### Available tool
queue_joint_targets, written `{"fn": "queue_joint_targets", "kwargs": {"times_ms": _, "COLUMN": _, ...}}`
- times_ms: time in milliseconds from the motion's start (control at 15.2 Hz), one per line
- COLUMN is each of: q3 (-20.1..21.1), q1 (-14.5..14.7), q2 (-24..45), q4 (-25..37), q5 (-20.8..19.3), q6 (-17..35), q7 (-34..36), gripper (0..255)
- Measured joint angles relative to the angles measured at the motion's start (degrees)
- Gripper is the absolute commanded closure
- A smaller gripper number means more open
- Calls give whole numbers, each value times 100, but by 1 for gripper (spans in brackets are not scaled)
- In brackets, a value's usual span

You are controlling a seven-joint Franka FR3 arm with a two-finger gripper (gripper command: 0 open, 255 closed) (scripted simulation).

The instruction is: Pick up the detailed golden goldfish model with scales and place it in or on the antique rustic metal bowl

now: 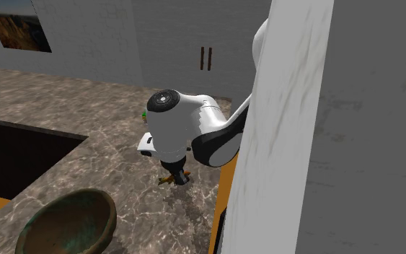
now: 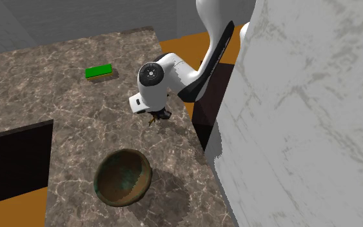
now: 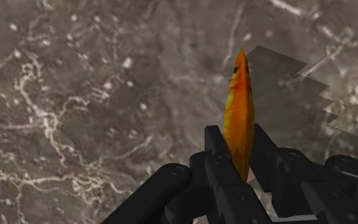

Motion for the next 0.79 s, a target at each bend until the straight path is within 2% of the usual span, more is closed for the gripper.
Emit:
{"fn": "queue_joint_targets", "kwargs": {"times_ms": 462, "q3": -12, "q1": -9, "q2": -1, "q4": 6, "q5": -6, "q6": 2, "q7": -1, "gripper": 255}}
{"fn": "queue_joint_targets", "kwargs": {"times_ms": 792, "q3": 28, "q1": -22, "q2": -203, "q4": 84, "q5": 186, "q6": -242, "q7": -179, "gripper": 255}}
